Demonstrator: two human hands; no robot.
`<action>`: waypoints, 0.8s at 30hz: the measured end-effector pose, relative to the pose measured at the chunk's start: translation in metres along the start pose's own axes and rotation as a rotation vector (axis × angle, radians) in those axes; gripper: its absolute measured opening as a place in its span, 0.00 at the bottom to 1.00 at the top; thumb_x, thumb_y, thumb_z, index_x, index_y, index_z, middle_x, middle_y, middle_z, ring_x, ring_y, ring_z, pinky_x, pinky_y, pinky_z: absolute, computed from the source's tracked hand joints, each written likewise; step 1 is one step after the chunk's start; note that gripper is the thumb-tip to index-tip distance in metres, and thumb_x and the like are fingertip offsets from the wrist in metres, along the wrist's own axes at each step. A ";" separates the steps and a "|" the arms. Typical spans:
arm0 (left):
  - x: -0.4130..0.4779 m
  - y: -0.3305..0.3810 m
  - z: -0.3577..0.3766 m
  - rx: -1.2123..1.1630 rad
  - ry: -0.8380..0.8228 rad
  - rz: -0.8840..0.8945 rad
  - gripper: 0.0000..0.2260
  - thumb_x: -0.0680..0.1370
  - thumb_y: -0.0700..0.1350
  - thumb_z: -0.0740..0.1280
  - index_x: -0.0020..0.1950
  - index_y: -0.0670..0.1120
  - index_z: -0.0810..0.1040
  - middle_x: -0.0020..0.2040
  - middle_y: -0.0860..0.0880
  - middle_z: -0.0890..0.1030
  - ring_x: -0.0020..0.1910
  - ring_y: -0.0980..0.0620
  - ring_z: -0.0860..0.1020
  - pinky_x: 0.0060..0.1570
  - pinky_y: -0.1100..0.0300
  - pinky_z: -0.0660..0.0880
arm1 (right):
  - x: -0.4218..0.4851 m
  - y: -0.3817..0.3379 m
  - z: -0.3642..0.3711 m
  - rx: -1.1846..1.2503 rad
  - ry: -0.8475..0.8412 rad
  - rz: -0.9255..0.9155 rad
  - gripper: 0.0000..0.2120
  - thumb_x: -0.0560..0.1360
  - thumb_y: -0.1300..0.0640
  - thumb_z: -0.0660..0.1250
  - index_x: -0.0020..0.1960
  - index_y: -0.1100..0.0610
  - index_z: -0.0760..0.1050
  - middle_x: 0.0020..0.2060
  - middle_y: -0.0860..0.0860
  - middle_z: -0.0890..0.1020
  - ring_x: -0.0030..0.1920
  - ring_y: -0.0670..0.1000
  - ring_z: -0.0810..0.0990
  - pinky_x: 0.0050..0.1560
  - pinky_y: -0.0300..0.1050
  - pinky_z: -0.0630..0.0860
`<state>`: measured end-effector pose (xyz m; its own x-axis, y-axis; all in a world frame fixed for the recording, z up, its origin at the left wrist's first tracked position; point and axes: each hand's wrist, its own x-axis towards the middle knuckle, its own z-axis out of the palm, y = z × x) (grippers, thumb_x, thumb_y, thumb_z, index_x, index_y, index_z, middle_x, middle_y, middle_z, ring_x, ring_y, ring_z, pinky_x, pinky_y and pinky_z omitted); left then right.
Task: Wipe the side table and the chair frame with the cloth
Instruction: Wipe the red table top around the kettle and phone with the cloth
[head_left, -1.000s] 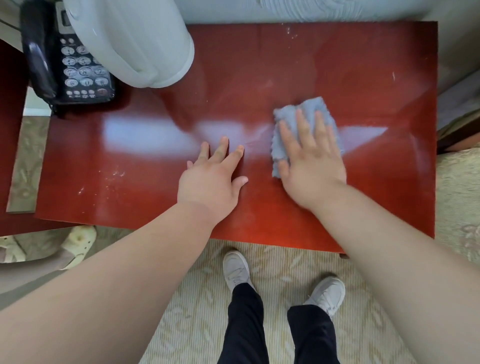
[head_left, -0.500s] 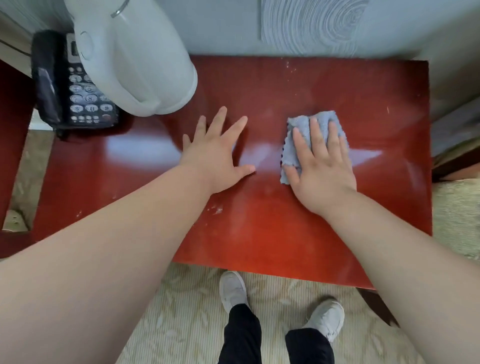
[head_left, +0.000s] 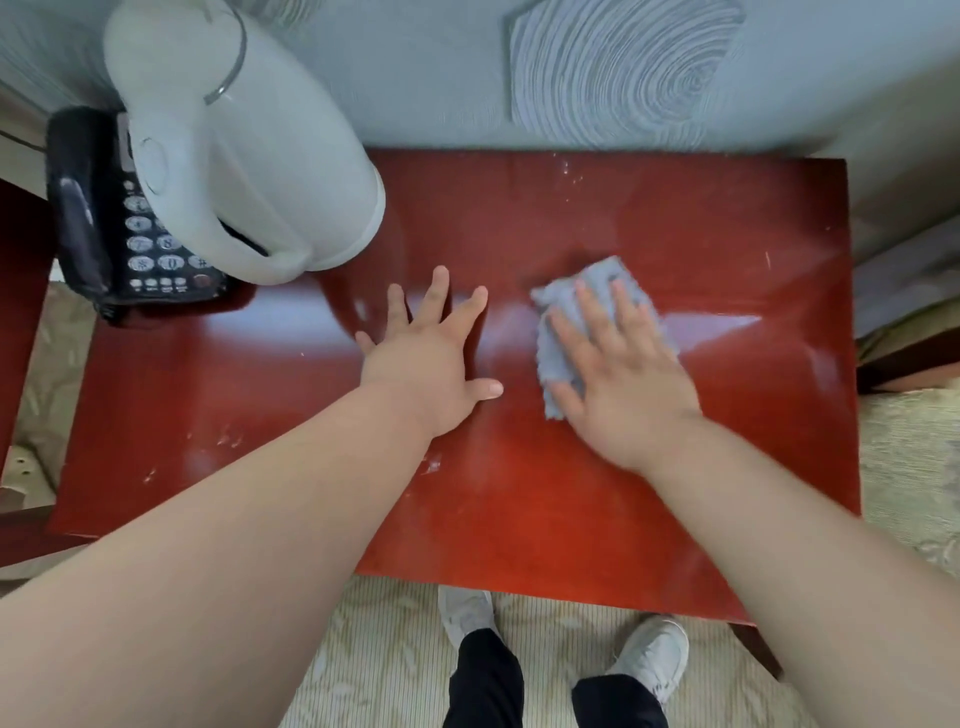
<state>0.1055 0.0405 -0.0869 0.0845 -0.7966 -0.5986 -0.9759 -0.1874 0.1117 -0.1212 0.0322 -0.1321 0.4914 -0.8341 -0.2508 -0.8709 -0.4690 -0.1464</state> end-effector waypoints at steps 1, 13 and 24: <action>0.000 0.000 0.000 0.003 -0.001 -0.001 0.45 0.76 0.67 0.69 0.82 0.67 0.41 0.83 0.57 0.33 0.82 0.38 0.36 0.74 0.25 0.52 | 0.016 0.005 -0.006 0.025 -0.014 0.091 0.34 0.81 0.39 0.54 0.84 0.48 0.52 0.84 0.53 0.48 0.83 0.61 0.41 0.82 0.58 0.41; -0.002 0.000 0.005 0.052 0.003 0.028 0.43 0.78 0.68 0.65 0.82 0.65 0.38 0.82 0.55 0.29 0.81 0.36 0.34 0.73 0.24 0.54 | -0.047 -0.046 0.007 0.025 -0.148 -0.140 0.33 0.82 0.39 0.53 0.84 0.51 0.54 0.84 0.53 0.50 0.83 0.60 0.42 0.81 0.62 0.51; 0.000 0.003 0.002 0.040 -0.034 0.009 0.44 0.78 0.68 0.66 0.82 0.64 0.37 0.81 0.54 0.28 0.81 0.36 0.33 0.73 0.24 0.53 | 0.042 -0.009 -0.016 -0.005 -0.101 0.294 0.33 0.83 0.39 0.44 0.84 0.51 0.42 0.83 0.55 0.38 0.81 0.63 0.34 0.80 0.60 0.34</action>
<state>0.1022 0.0408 -0.0885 0.0698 -0.7783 -0.6241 -0.9838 -0.1571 0.0860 -0.0925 -0.0036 -0.1263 0.2165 -0.9013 -0.3752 -0.9756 -0.2140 -0.0488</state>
